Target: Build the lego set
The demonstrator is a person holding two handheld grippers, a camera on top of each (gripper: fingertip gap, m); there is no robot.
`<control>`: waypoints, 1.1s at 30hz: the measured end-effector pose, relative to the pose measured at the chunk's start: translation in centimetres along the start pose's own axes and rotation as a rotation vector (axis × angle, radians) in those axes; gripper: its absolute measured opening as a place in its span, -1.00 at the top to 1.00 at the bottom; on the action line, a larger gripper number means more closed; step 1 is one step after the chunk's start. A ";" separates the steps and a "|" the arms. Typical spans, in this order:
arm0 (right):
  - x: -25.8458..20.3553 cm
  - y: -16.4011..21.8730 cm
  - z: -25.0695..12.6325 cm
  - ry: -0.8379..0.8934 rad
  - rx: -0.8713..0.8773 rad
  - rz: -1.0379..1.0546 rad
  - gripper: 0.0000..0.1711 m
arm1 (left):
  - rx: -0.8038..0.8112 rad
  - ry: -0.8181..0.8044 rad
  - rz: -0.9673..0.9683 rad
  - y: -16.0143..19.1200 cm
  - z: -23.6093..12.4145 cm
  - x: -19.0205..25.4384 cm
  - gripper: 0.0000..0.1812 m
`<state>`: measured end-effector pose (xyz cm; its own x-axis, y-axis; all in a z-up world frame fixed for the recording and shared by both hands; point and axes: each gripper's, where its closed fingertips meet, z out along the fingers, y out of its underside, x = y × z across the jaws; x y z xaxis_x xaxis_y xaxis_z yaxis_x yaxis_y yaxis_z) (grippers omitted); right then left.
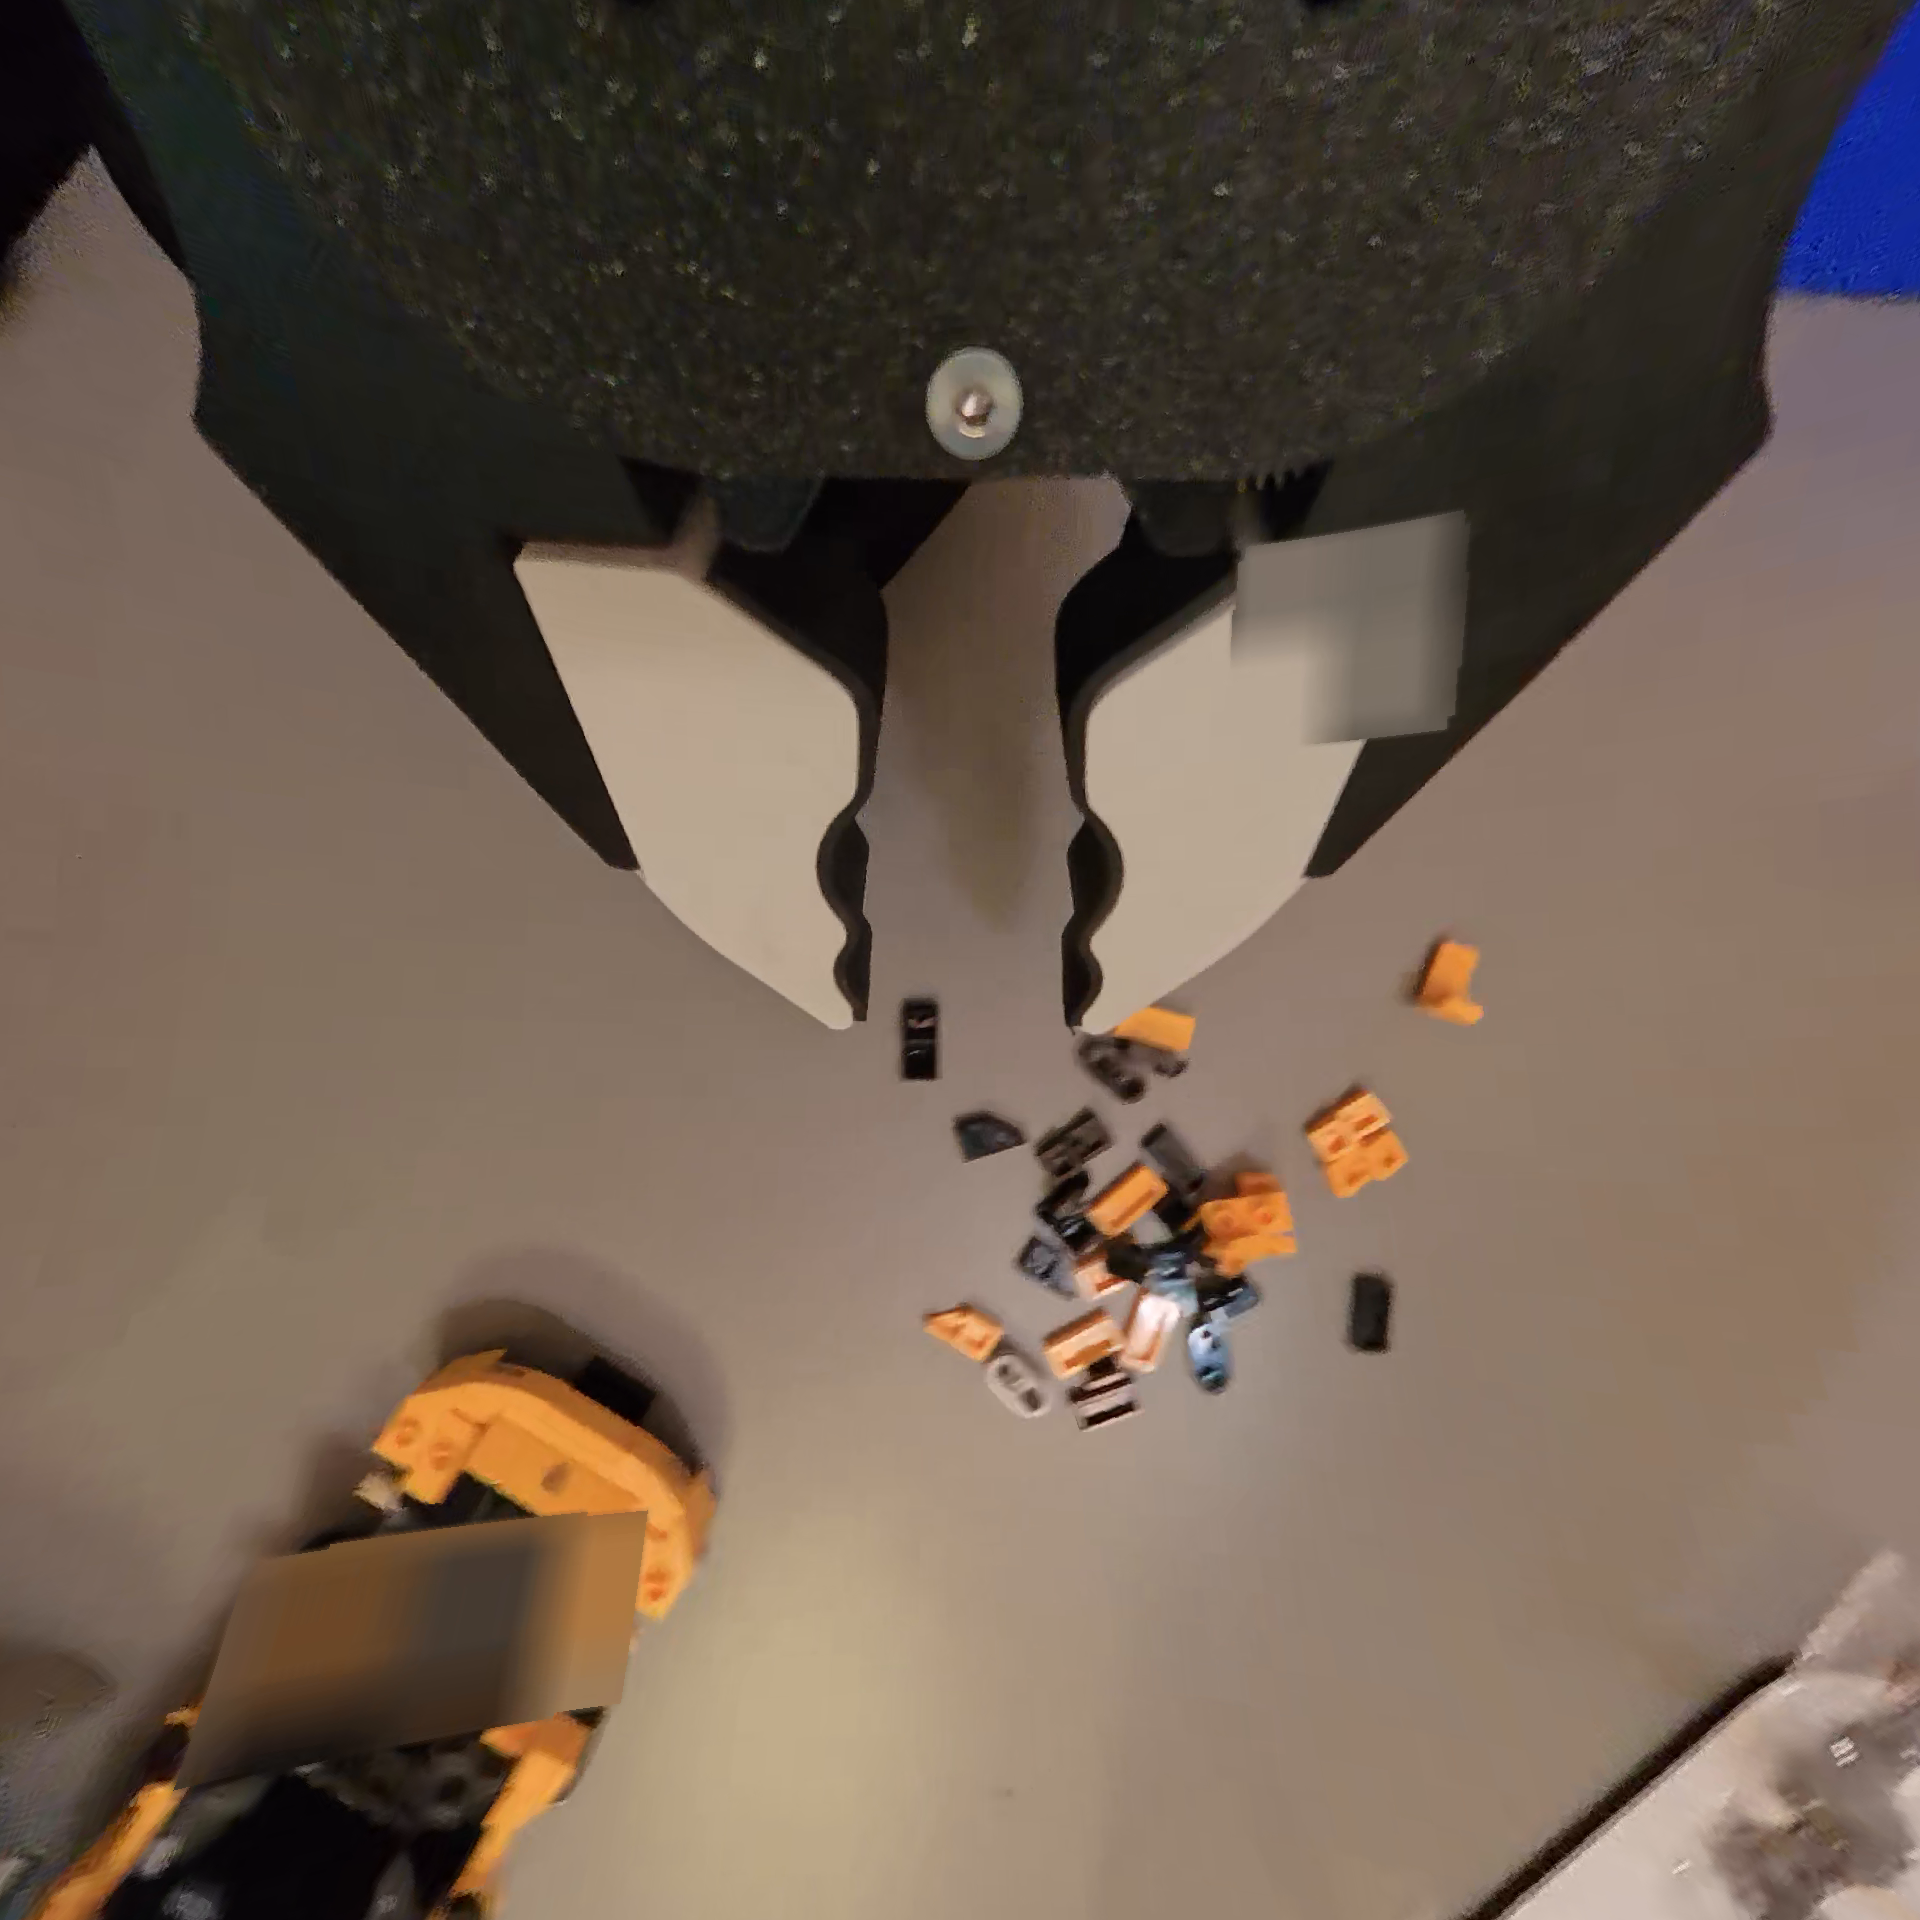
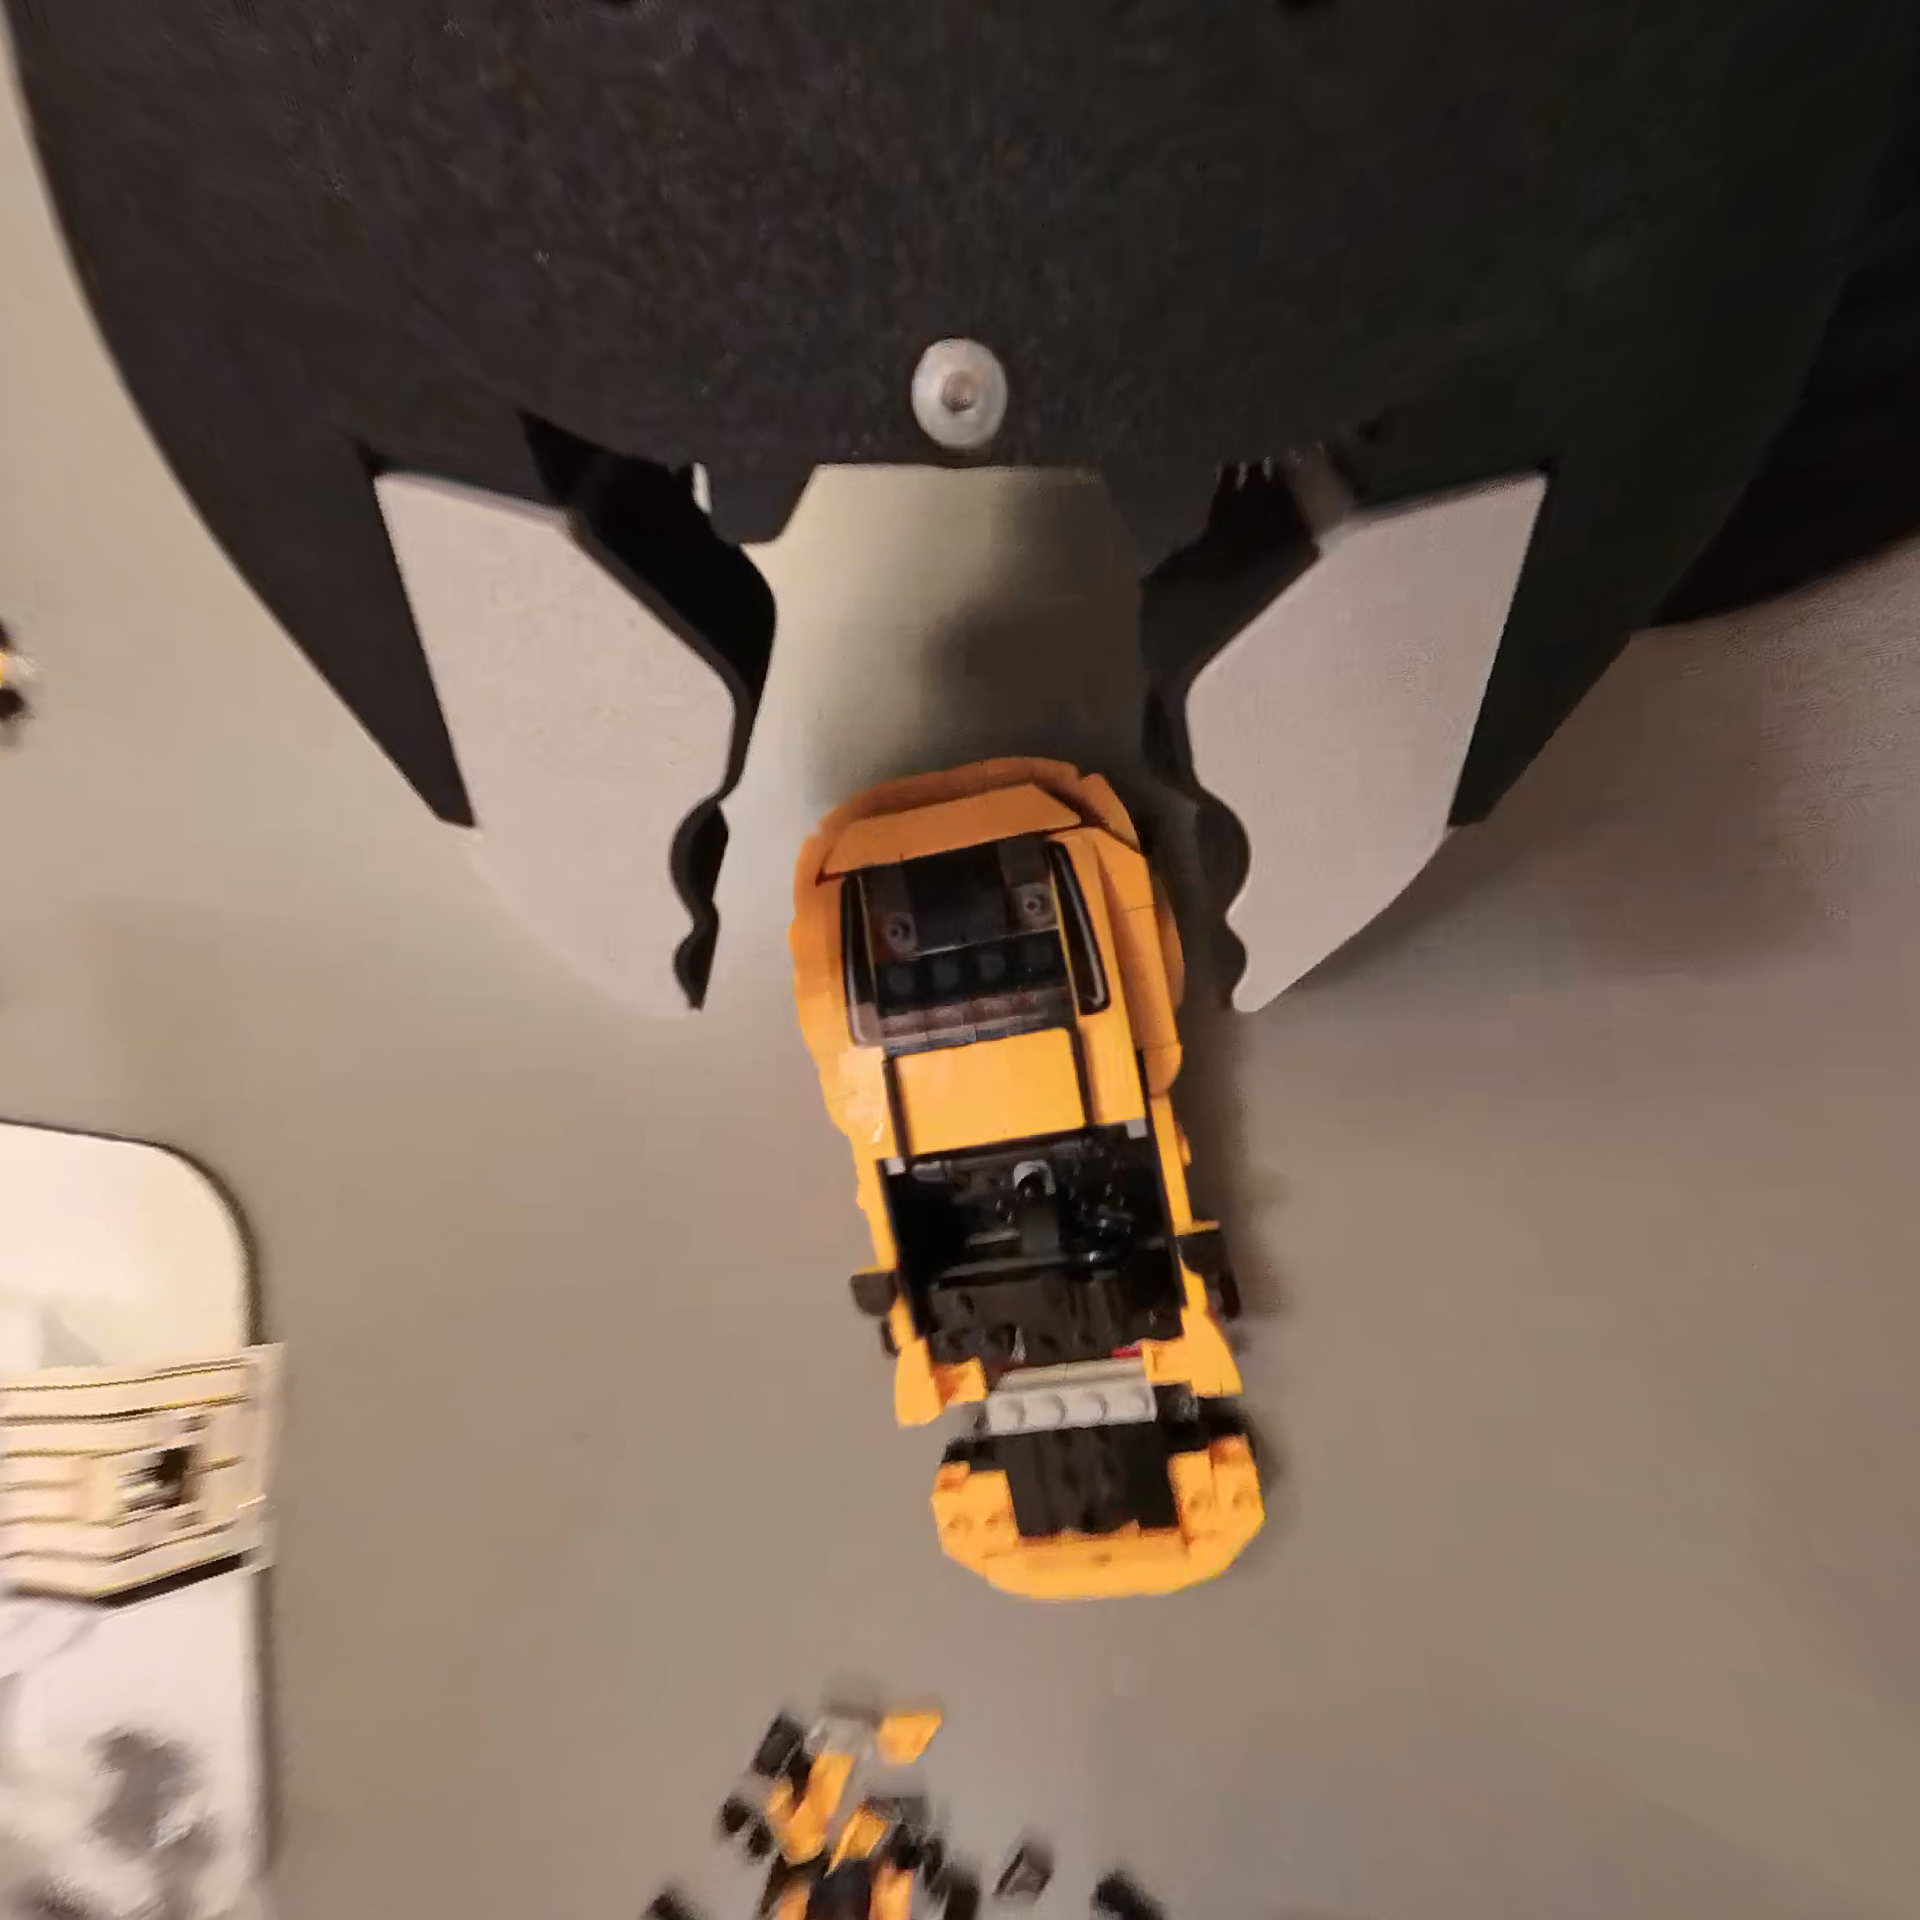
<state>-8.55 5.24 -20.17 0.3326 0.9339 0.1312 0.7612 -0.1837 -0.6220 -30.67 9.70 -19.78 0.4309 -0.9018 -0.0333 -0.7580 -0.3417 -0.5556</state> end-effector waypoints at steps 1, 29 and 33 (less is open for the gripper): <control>0.0 0.4 0.6 -0.043 -0.038 -0.014 -0.03 | -0.007 -0.028 -0.014 0.2 0.1 -0.8 0.62; -1.7 1.2 -1.4 -0.054 0.016 -0.033 0.17 | 0.106 0.369 -0.118 -3.0 -0.1 5.2 0.91; -1.1 0.3 -2.1 -0.016 0.045 -0.030 0.18 | 0.050 0.508 0.031 -2.4 2.1 12.2 0.91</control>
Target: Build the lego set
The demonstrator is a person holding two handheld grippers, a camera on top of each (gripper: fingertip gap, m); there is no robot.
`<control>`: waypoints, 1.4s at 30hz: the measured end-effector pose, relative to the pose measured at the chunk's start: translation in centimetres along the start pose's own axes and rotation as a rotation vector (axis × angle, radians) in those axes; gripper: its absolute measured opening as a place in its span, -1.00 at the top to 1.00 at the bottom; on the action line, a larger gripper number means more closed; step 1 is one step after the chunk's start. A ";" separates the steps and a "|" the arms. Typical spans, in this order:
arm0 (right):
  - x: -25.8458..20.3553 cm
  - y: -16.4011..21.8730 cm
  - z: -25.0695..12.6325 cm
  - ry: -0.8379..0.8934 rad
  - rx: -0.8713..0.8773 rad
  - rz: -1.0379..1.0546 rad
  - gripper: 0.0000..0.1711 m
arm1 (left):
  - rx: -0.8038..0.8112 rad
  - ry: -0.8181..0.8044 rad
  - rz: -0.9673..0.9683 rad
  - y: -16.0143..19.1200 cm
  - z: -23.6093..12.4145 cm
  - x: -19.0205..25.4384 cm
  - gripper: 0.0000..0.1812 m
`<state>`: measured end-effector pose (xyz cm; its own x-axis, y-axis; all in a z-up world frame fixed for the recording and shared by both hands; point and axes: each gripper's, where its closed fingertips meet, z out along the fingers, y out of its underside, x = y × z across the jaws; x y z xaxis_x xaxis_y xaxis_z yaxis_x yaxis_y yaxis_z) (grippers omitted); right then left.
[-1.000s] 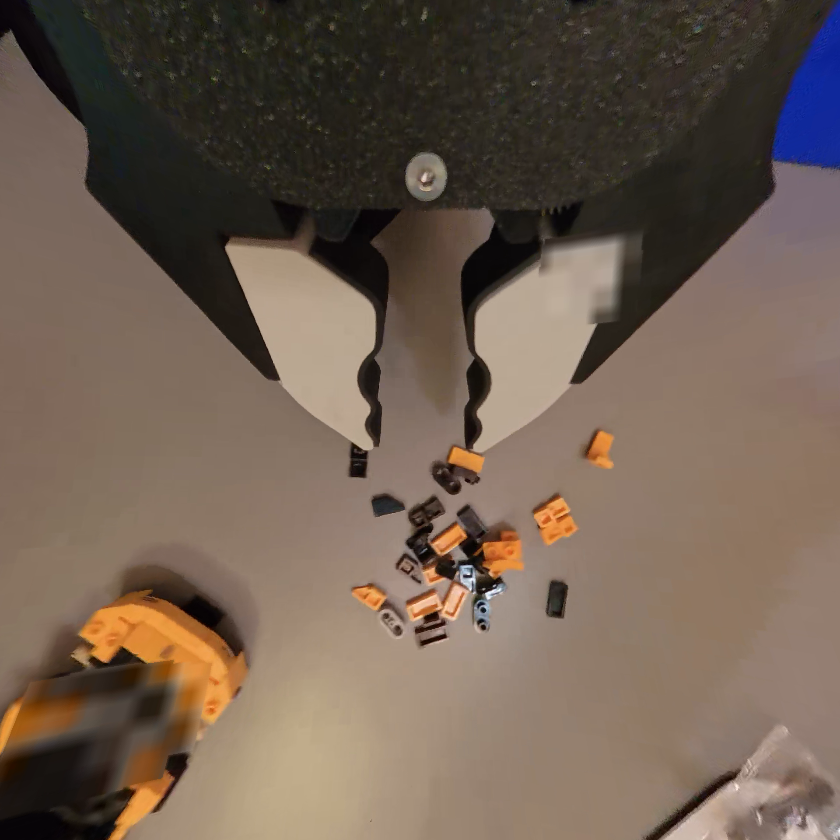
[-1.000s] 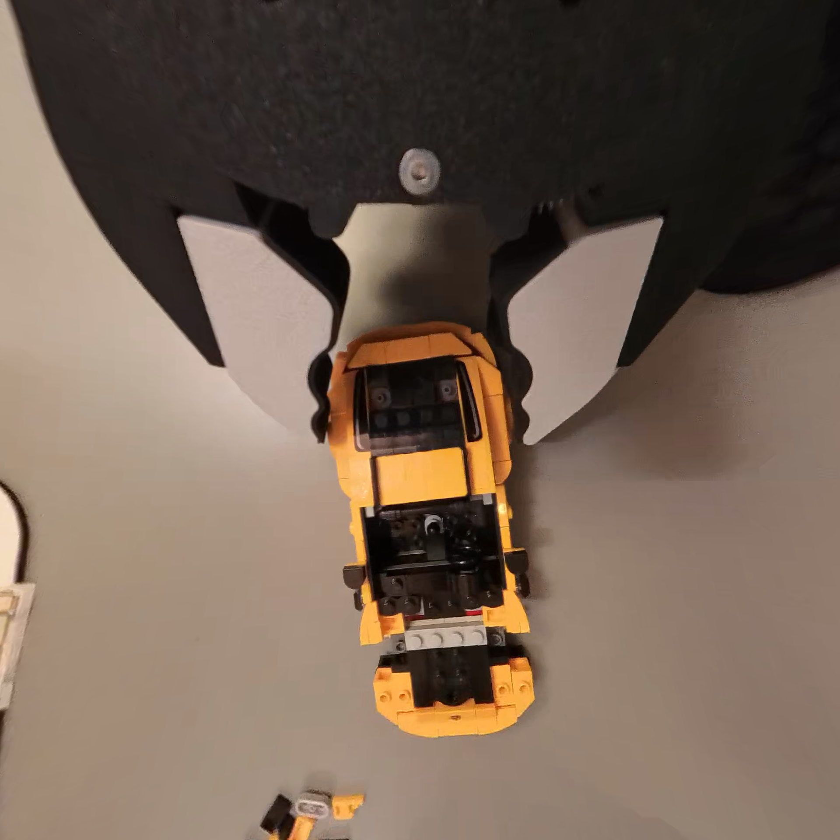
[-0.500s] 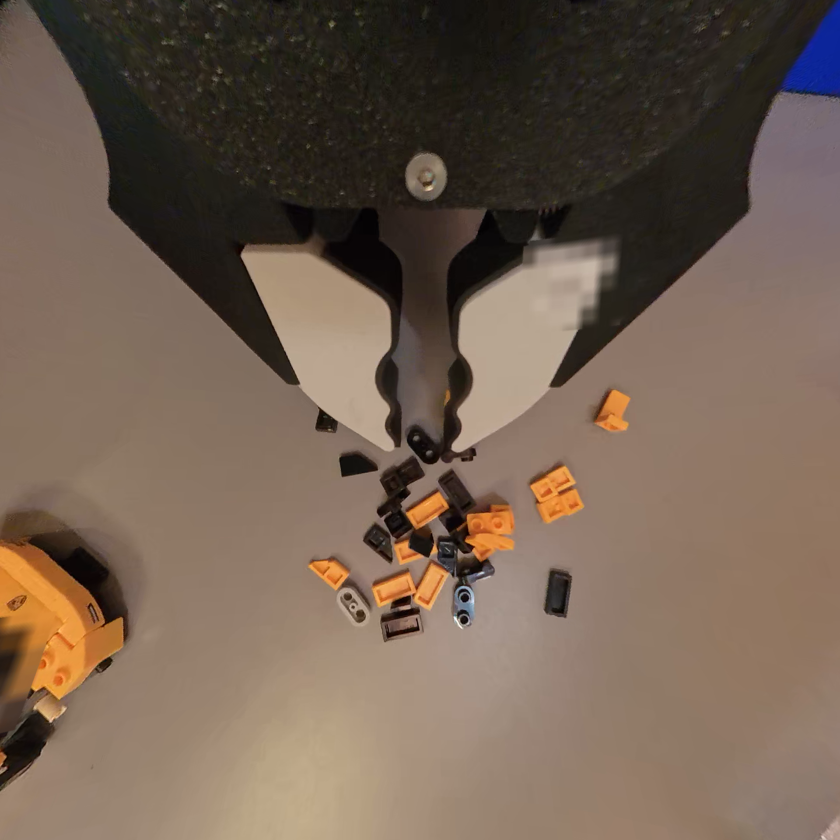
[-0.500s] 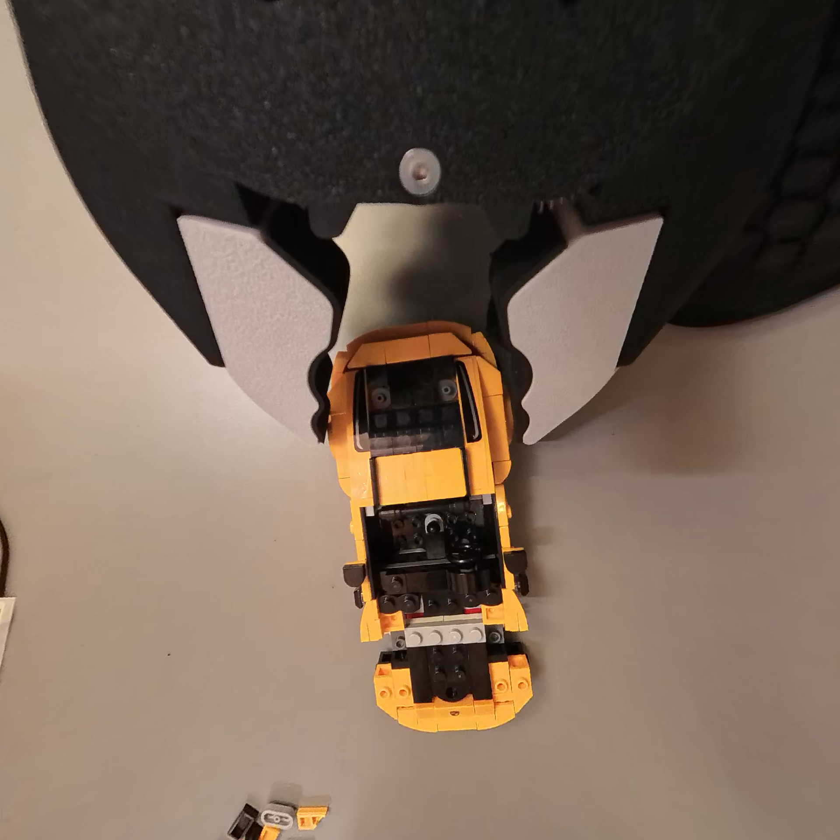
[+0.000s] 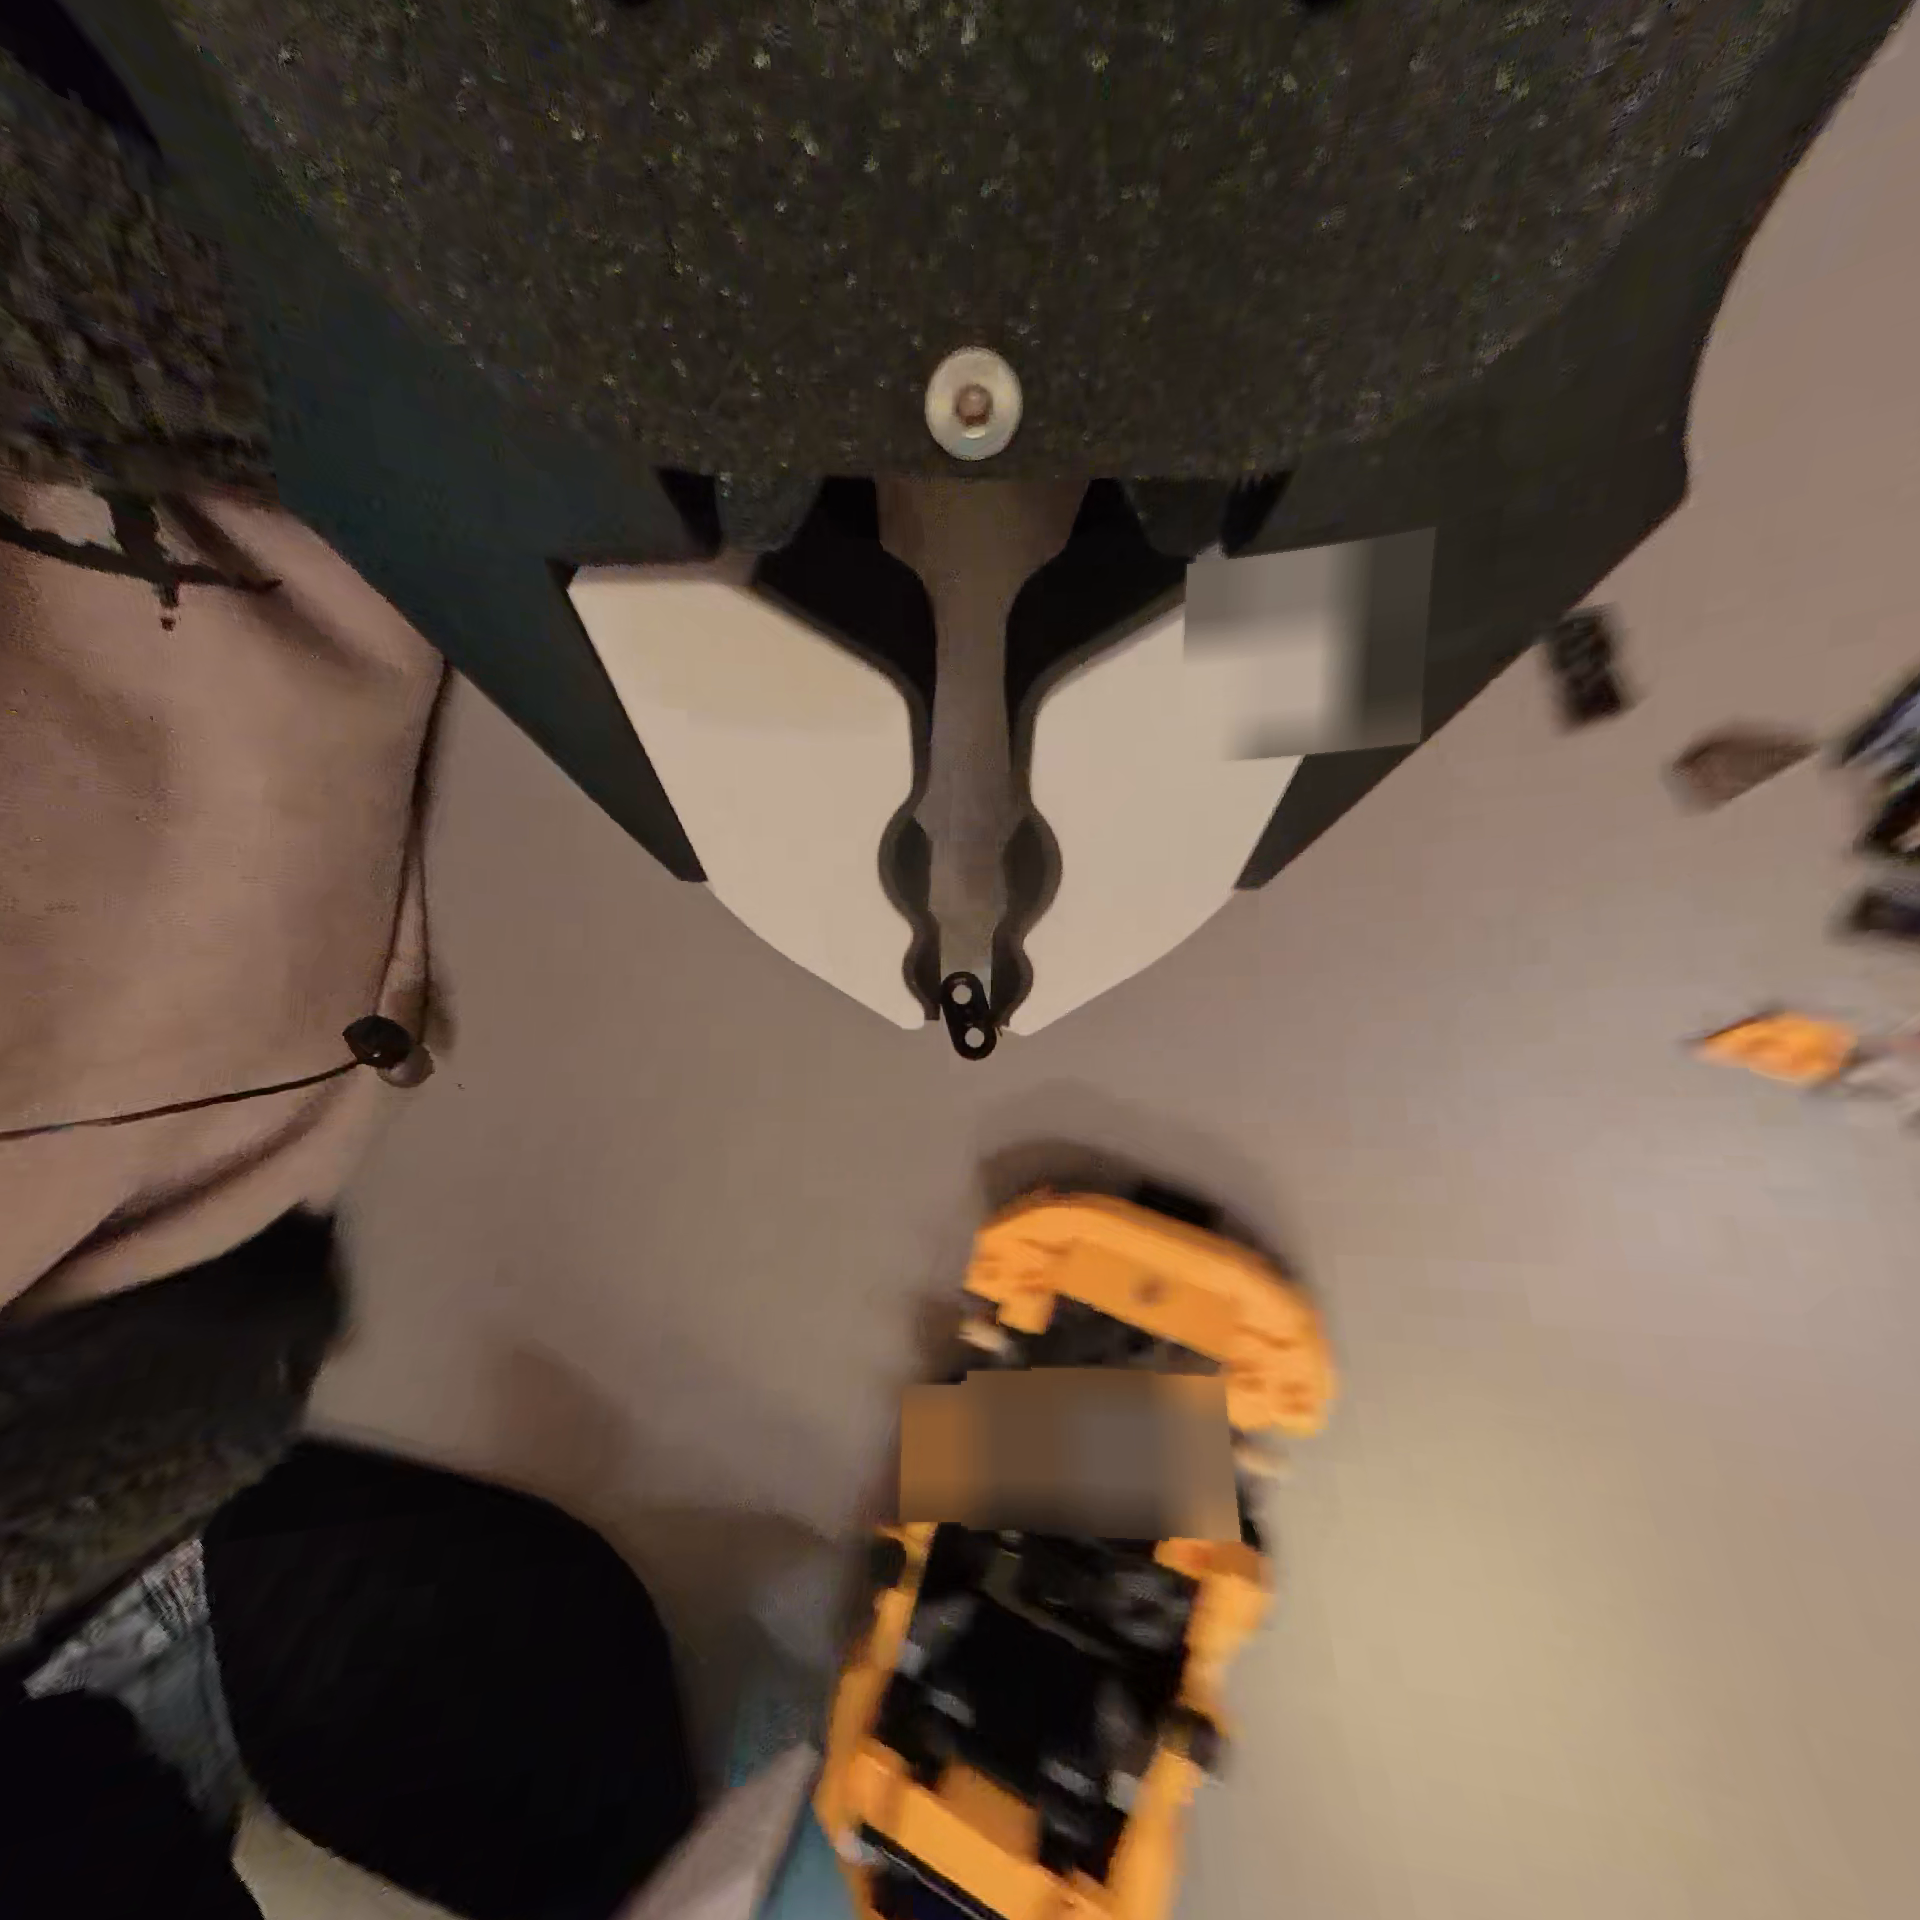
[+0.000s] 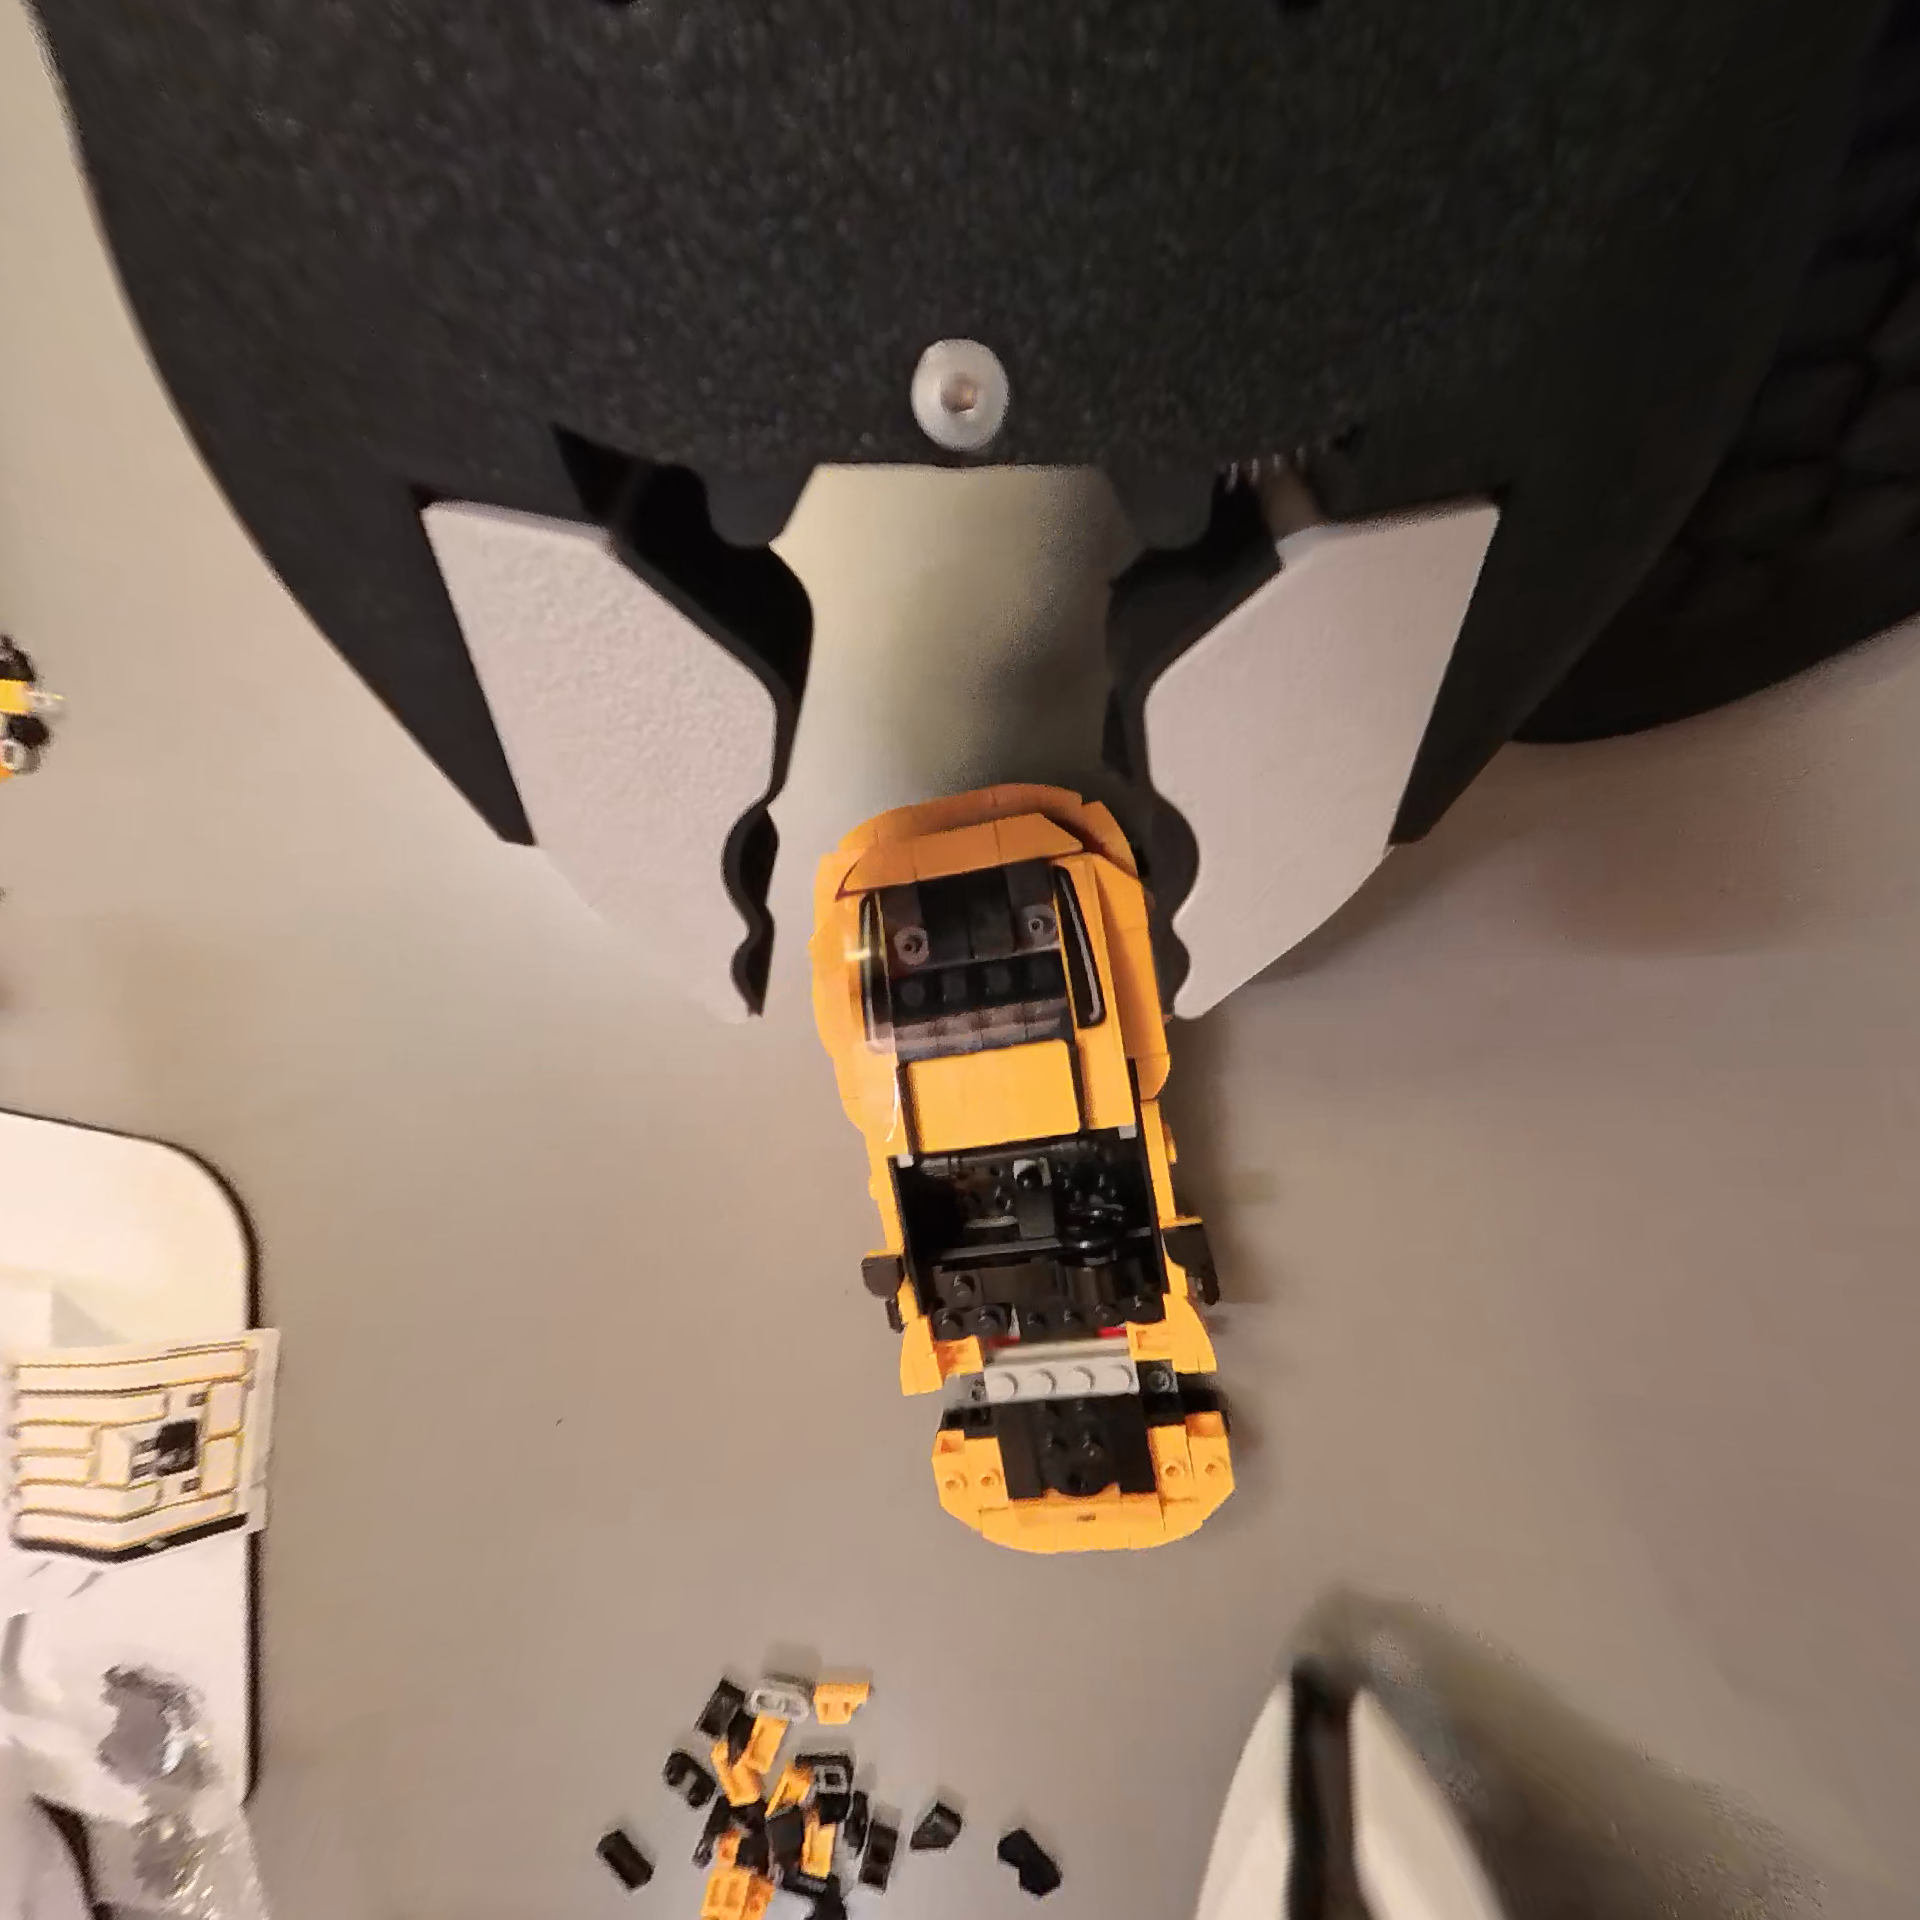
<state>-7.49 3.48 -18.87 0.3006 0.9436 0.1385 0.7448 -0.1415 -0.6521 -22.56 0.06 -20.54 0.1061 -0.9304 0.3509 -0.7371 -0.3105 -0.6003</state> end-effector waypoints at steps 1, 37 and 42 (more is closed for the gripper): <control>0.0 -0.3 -0.1 0.008 0.005 -0.004 0.19 | -0.015 0.013 0.015 0.1 1.1 0.6 0.91; 0.9 -0.5 -1.7 0.098 0.103 0.070 0.32 | -0.133 -0.219 0.168 -6.2 -2.7 -10.0 0.92; -0.8 0.4 0.1 0.036 -0.030 -0.007 0.10 | -0.171 -0.098 0.258 -6.3 -0.3 -5.7 0.92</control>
